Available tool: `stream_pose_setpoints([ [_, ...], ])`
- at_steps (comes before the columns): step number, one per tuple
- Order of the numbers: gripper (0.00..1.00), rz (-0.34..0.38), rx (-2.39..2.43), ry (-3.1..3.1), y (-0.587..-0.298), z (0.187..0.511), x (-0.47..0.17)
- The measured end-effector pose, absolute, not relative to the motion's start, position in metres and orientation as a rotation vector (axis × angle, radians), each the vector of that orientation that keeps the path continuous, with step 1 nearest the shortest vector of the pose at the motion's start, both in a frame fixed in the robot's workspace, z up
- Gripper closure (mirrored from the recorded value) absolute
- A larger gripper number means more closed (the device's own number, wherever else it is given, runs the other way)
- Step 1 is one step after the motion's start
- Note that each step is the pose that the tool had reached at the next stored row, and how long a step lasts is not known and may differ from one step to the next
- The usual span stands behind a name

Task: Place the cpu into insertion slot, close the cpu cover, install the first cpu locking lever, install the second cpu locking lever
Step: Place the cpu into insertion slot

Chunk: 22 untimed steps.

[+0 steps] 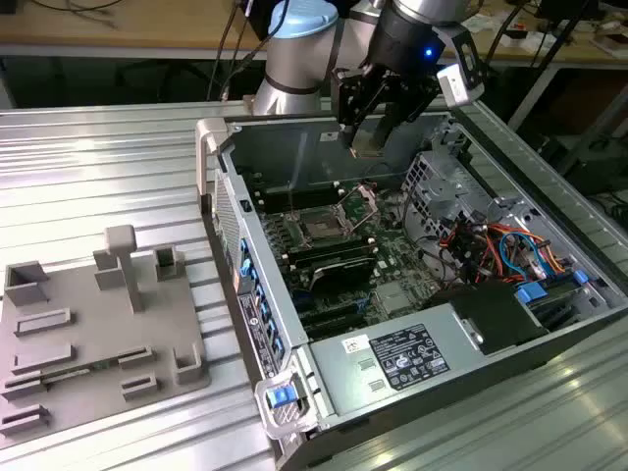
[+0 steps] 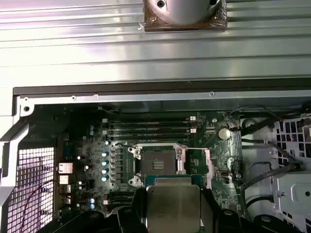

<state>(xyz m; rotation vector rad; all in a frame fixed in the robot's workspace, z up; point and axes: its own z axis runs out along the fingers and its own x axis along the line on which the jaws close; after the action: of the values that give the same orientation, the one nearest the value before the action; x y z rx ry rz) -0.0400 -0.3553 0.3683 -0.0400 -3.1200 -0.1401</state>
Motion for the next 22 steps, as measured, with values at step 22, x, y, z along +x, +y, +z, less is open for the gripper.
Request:
stream_pose_setpoints([
  [22,0.46,-0.143,-0.380,-3.107,-0.3553,0.3631,-0.0447],
])
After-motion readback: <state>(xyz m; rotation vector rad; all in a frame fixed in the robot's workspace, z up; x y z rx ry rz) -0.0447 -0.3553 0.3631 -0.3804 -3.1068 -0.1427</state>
